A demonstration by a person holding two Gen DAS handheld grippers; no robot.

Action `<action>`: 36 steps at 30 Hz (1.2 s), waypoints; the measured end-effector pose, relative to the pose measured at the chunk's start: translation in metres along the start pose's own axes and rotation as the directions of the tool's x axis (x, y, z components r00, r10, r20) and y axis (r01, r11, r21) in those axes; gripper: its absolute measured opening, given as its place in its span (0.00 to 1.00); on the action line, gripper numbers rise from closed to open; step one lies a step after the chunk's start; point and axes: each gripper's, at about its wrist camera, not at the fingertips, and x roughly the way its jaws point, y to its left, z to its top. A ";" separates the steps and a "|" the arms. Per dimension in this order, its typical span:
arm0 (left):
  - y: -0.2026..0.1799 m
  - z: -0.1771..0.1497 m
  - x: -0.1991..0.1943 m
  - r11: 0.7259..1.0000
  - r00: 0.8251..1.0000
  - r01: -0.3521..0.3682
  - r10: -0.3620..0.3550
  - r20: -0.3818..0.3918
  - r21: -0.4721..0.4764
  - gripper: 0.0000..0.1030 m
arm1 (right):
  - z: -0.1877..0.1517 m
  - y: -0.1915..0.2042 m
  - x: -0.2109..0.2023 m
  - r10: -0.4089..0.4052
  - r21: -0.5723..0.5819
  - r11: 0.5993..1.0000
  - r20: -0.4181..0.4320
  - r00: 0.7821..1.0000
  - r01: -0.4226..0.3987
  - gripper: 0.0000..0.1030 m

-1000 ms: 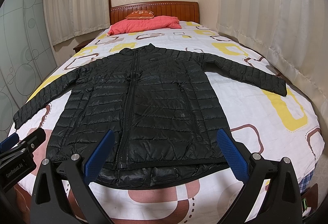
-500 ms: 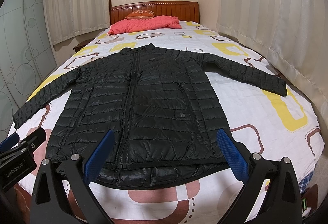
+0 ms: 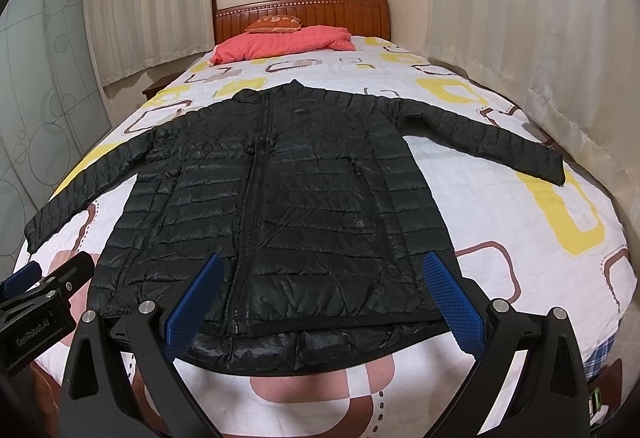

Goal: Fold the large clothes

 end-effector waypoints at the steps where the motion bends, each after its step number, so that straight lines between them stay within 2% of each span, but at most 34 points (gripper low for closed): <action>1: 0.001 -0.001 0.003 1.000 1.000 -0.001 0.001 -0.007 -0.004 0.98 | 0.001 -0.001 0.005 0.000 0.004 1.000 -0.004 1.000 0.000 0.96; 5: 0.002 0.013 0.015 1.000 0.999 -0.006 0.005 -0.033 -0.019 0.98 | 0.005 -0.009 0.018 -0.005 0.021 1.000 -0.019 1.000 0.005 0.96; 11: 0.024 0.038 0.049 0.994 0.997 -0.032 0.024 -0.075 -0.103 0.98 | 0.017 -0.033 0.042 -0.015 0.074 0.997 -0.033 0.999 0.017 0.96; 15: 0.052 0.054 0.082 0.980 0.993 -0.077 0.058 -0.108 -0.184 0.98 | 0.029 -0.071 0.072 0.016 0.178 0.984 -0.061 0.998 -0.005 0.96; 18: 0.080 0.063 0.114 0.963 0.986 -0.082 0.041 -0.160 -0.259 0.98 | 0.035 -0.115 0.096 0.048 0.295 0.955 -0.059 0.997 -0.028 0.96; 22: 0.121 0.071 0.150 0.921 0.981 -0.122 0.056 -0.184 -0.370 0.98 | 0.039 -0.191 0.126 0.056 0.498 0.866 -0.023 0.998 -0.037 0.95; 26: 0.162 0.079 0.176 0.864 0.977 -0.188 0.114 -0.183 -0.466 0.98 | 0.041 -0.273 0.153 0.005 0.646 0.763 0.028 1.000 -0.022 0.94; 27: 0.167 0.080 0.181 0.857 0.974 -0.205 0.131 -0.184 -0.473 0.98 | 0.042 -0.288 0.157 -0.002 0.675 0.738 0.045 0.999 -0.029 0.88; 28: 0.173 0.081 0.186 0.849 0.972 -0.219 0.146 -0.185 -0.481 0.98 | 0.042 -0.307 0.164 -0.014 0.706 0.708 0.058 0.998 -0.031 0.74; 29: 0.179 0.082 0.191 0.837 0.968 -0.238 0.164 -0.189 -0.493 0.98 | 0.041 -0.316 0.168 -0.024 0.723 0.690 0.053 0.998 -0.022 0.70; 32: 0.193 0.082 0.203 0.803 0.966 -0.251 0.172 -0.193 -0.541 0.98 | 0.033 -0.366 0.191 -0.042 0.820 0.570 0.086 0.995 -0.047 0.67; 34: 0.193 0.084 0.205 0.796 0.965 -0.262 0.208 -0.158 -0.546 0.98 | 0.028 -0.389 0.201 -0.060 0.858 0.508 0.115 0.991 -0.069 0.67; 36: 0.192 0.088 0.210 0.797 0.962 -0.273 0.225 -0.153 -0.538 0.98 | 0.025 -0.405 0.209 -0.072 0.878 0.467 0.154 0.986 -0.103 0.67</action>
